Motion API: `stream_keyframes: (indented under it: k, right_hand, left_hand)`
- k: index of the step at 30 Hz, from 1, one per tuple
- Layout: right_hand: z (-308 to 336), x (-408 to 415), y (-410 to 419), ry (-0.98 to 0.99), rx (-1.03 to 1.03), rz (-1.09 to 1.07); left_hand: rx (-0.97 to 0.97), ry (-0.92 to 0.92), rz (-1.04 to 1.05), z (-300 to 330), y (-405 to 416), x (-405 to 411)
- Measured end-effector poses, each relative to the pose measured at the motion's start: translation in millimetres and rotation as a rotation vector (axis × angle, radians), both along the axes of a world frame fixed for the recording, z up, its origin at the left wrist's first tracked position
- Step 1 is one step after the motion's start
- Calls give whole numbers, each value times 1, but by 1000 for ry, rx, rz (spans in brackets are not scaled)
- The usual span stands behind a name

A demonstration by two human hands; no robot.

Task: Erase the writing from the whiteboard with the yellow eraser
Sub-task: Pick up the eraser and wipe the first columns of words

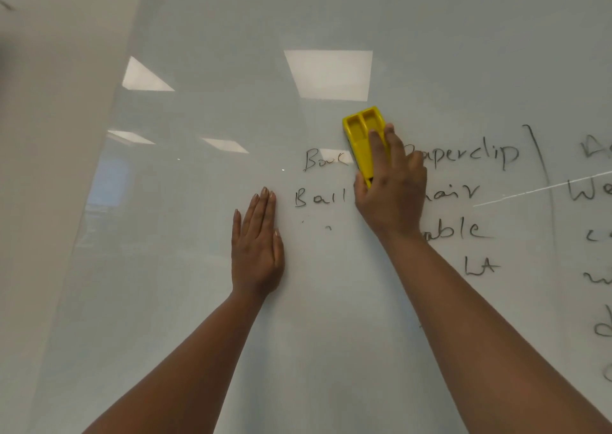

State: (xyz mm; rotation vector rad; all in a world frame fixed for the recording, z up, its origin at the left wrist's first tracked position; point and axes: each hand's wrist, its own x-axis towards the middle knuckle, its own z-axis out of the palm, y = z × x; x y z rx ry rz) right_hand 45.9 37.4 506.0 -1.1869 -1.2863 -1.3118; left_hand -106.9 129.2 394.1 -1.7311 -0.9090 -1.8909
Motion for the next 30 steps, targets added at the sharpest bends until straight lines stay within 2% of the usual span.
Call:
stream_keyframes:
  k: [2, 7, 13, 17, 22, 30]
  right_hand:
    - [-1, -11, 2, -49, -23, 28]
    - [-29, -30, 4, -320, -143, 76]
    - [-30, 6, -10, -552, -168, 4]
    - [-1, 18, -17, -393, -123, -7]
    - [19, -14, 1, -242, -113, 11]
    - [-41, -38, 15, -451, -152, 70]
  left_hand:
    - [-3, 3, 2, 0, 0, 0]
    - [-2, 10, 6, 0, 1, -1]
    - [9, 11, -5, -2, 0, -2]
    - [12, 4, -6, -1, 0, -2]
    - [9, 14, -15, -2, 2, -2]
    - [22, 20, -33, -2, 2, -3]
